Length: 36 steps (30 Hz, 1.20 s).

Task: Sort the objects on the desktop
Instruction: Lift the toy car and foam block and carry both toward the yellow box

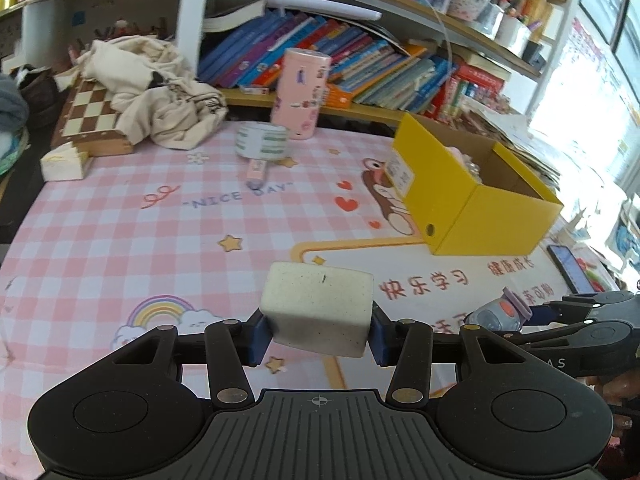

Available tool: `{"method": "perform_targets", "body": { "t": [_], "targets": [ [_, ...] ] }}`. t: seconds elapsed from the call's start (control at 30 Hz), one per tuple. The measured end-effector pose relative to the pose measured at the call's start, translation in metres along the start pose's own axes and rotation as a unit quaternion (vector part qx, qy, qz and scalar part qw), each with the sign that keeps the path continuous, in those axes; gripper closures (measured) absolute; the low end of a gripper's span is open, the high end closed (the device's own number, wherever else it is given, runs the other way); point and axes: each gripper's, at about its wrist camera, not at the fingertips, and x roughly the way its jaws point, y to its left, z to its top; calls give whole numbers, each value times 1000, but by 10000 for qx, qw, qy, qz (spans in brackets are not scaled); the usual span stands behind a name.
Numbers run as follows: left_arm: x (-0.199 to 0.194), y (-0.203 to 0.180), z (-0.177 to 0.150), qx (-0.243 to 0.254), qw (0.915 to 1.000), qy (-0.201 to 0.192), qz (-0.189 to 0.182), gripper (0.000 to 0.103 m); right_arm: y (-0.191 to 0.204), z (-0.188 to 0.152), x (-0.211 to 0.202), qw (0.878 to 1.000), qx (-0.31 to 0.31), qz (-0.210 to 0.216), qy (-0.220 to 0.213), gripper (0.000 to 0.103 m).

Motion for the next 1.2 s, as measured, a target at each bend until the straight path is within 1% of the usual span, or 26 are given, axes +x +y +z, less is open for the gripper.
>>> {"method": "perform_targets", "body": {
  "t": [0.37,0.73,1.2],
  "targets": [
    [10,-35,3,308,9988,111,-361,57,-35,-17,-17,9989,358,-295,73,41],
    [25,-69,9,586,9957,224,-680,58,-71,-29,-30,9959,699,-559,98,41],
    [47,-111,15,844,9914,369,-929,58,-112,-38,-40,9923,983,-738,170,41]
  ]
}}
